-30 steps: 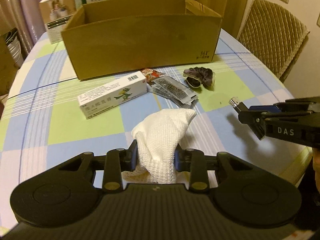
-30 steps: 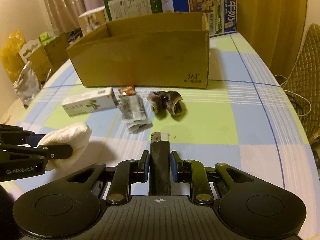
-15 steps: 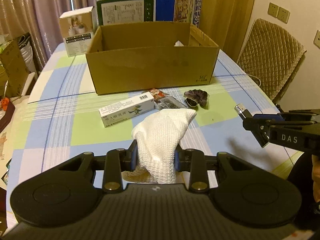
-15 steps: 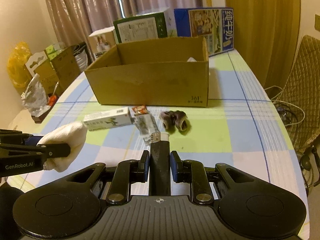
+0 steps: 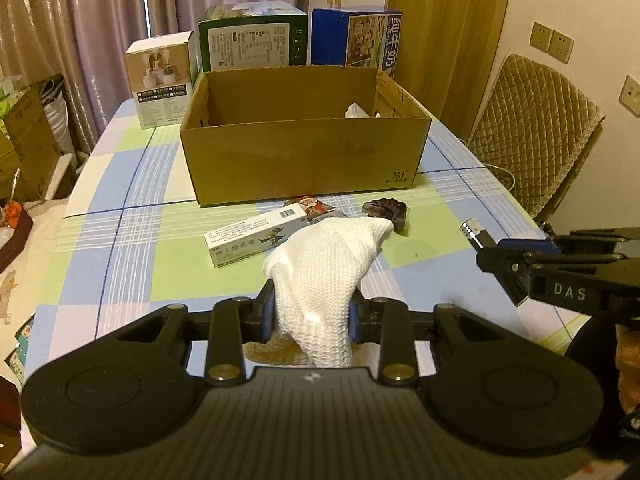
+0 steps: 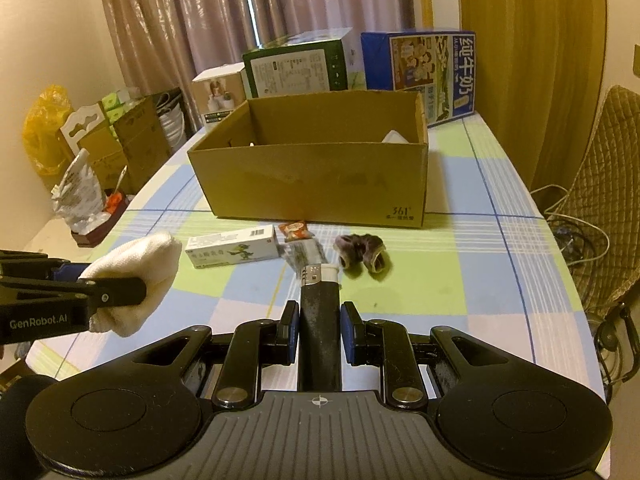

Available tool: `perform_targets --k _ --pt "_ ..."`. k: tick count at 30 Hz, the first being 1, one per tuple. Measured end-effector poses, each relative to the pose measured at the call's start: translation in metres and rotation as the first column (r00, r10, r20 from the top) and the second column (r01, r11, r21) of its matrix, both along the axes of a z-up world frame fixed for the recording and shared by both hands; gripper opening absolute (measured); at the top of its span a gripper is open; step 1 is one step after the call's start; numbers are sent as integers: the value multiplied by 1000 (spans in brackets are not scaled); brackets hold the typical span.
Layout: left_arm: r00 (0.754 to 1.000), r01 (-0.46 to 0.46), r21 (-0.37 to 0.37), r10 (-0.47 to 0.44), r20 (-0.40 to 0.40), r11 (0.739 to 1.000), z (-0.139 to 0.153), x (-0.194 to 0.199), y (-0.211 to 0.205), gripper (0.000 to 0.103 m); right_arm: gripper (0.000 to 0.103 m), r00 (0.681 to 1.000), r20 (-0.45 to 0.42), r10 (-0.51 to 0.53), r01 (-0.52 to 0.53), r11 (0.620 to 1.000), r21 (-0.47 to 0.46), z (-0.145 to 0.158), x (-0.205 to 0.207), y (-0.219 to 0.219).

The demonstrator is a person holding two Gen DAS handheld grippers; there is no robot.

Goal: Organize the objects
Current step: 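Lift the towel and lighter up over the cardboard box with both tools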

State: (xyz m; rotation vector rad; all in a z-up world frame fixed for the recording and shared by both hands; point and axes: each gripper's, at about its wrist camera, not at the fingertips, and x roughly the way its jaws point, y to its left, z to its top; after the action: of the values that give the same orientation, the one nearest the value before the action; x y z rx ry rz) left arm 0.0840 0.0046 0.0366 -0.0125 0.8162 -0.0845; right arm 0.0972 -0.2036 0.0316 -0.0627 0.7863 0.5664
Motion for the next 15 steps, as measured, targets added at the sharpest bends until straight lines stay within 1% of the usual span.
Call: perform_targets --k 3,7,12,15 --pt "1000 13 0 -13 2 1000 7 10 2 28 19 1000 -8 7 -7 1000 2 6 8 1" --pt "999 29 10 -29 25 1000 25 30 5 28 19 1000 15 19 -20 1000 6 23 28 8" --pt "997 47 34 -49 63 998 54 71 12 28 19 998 50 30 -31 999 32 54 67 22" --pt "996 45 35 -48 78 998 70 100 20 28 19 997 72 34 -37 998 41 71 94 32"
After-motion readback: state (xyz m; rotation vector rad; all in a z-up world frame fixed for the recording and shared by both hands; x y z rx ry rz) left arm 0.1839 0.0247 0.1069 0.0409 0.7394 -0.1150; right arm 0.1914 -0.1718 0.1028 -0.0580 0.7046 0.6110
